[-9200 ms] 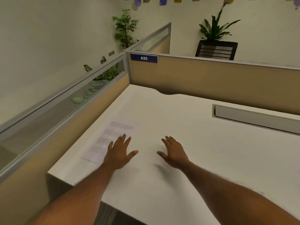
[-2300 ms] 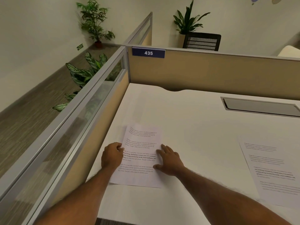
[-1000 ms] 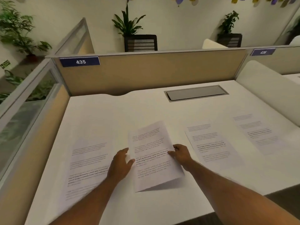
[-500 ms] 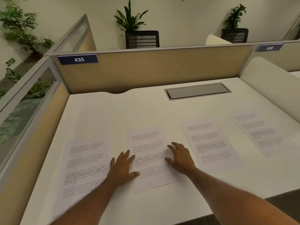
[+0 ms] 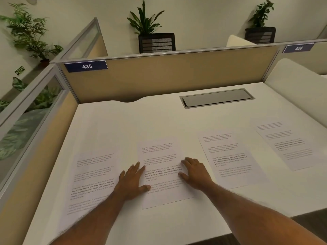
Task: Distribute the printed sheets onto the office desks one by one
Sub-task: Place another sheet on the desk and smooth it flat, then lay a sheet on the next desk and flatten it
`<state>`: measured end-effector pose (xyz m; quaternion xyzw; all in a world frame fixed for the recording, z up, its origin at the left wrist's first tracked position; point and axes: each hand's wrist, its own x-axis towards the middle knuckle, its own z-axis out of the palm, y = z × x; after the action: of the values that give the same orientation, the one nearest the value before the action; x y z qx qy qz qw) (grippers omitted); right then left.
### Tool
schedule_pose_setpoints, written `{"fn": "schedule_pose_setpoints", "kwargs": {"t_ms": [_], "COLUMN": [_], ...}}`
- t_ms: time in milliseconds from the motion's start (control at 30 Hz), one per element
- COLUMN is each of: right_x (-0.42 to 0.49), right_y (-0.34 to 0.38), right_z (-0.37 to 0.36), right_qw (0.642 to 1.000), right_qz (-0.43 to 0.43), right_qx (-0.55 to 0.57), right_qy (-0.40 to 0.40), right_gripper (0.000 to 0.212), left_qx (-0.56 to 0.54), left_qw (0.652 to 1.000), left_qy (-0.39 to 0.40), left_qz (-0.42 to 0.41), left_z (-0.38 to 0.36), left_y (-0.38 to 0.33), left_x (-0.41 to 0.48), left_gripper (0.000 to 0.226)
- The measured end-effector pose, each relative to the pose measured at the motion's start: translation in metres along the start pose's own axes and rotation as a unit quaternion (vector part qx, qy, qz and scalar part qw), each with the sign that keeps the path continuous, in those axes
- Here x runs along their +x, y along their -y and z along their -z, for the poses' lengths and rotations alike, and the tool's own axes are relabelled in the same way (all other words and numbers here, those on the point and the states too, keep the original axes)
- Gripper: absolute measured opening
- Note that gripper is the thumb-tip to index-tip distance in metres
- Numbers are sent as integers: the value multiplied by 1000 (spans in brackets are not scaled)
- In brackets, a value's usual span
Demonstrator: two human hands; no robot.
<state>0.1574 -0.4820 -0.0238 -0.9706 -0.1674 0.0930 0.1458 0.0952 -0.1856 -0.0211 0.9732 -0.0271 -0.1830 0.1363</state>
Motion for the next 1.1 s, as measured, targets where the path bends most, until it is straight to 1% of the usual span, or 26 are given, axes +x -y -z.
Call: {"fn": "schedule_pose_setpoints", "kwargs": {"t_ms": [133,233,400,600,967,1100], "right_x": [0,0,-2,-14,-66,-89], "right_y": [-7,-19,-54,-103,-172,-201], "right_z": [4,12,28,45,73,89], "right_qw": [1000,999,999,998,990,983], "right_qz": [3,6,-8,-37,-121,-160], "right_qx": [21,32,34,28,25,18], "right_qy": [2,-12,-33,-40,-75,-90], "right_gripper": [63,63,61,60,62,62], "left_qx": [12,19,27,21,51,46], "left_qw": [1000,999,999,998,991,988], "left_qy": [-20,-35,-46,-51,-42,-36], "left_qz": [5,6,-3,-11,-115,-145], "left_z": [2,4,7,4,-10,-11], "left_y": [-6,-21,-59,-103,-188,-227], "left_x": [5,13,31,61,119,134], "left_gripper": [89,87,85,83,85,84]}}
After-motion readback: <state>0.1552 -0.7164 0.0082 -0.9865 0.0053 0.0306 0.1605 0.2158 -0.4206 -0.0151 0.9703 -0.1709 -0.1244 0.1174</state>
